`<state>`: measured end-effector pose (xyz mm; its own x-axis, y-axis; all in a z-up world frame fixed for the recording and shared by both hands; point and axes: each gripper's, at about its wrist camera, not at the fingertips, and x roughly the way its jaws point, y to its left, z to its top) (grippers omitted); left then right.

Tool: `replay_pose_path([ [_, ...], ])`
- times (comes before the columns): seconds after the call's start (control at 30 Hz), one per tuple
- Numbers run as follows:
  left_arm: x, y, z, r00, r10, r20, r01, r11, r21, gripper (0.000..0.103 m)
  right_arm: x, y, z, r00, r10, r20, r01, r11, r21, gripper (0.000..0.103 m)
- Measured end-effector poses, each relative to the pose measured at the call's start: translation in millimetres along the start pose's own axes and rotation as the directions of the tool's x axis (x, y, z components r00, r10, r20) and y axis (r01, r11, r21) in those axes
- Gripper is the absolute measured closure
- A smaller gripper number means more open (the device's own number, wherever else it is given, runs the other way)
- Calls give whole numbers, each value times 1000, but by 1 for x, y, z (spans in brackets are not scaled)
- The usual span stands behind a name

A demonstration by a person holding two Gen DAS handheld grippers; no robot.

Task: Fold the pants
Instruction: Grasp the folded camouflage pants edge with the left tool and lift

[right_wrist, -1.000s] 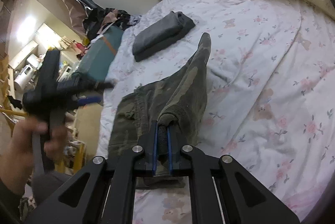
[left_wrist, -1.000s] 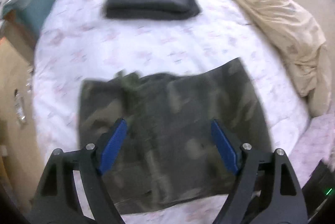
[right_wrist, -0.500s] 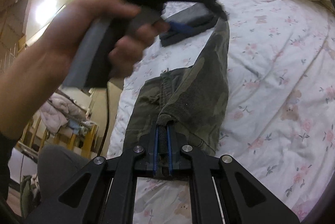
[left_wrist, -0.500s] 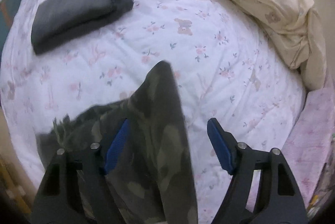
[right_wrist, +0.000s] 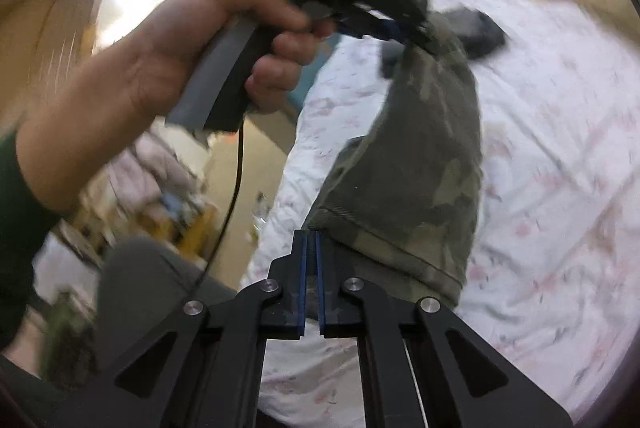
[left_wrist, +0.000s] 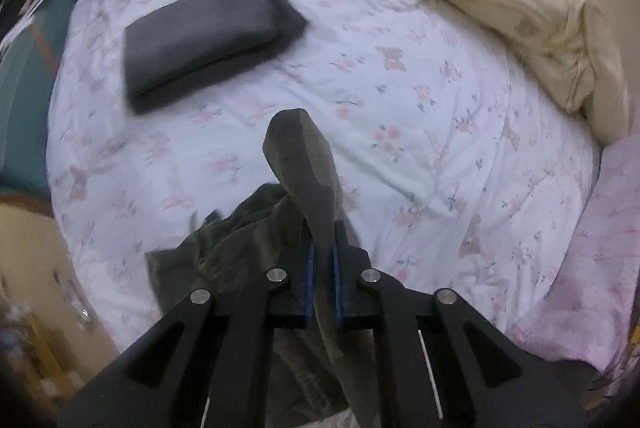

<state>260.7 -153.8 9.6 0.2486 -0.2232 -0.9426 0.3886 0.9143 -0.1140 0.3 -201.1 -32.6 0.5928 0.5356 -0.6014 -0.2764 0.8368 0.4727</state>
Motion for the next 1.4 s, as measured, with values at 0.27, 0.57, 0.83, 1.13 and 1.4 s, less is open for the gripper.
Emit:
replay_pose_path([
  [0.27,-18,91,-43,998,23,50,-18,995,-102,98,80,69,0,992,-20,-127,3,991,-131,100],
  [0.57,37,175,-88,1000,23,-12,-25,985,-173,98,169,100,-26,961,-78,-266,21,977,-211,100],
  [0.83,85,188,-96,997,10,-82,-24,985,-170,98,210,90,-37,919,-114,-376,42,980,-194,95],
  [1.13,93,188,-99,995,5,-101,-23,985,-168,98,119,58,15,951,-113,-289,77,988,-131,94],
  [1.4,85,191,-103,992,55,-111,-72,985,-154,98,143,-6,50,911,-309,-274,278,949,-148,94],
])
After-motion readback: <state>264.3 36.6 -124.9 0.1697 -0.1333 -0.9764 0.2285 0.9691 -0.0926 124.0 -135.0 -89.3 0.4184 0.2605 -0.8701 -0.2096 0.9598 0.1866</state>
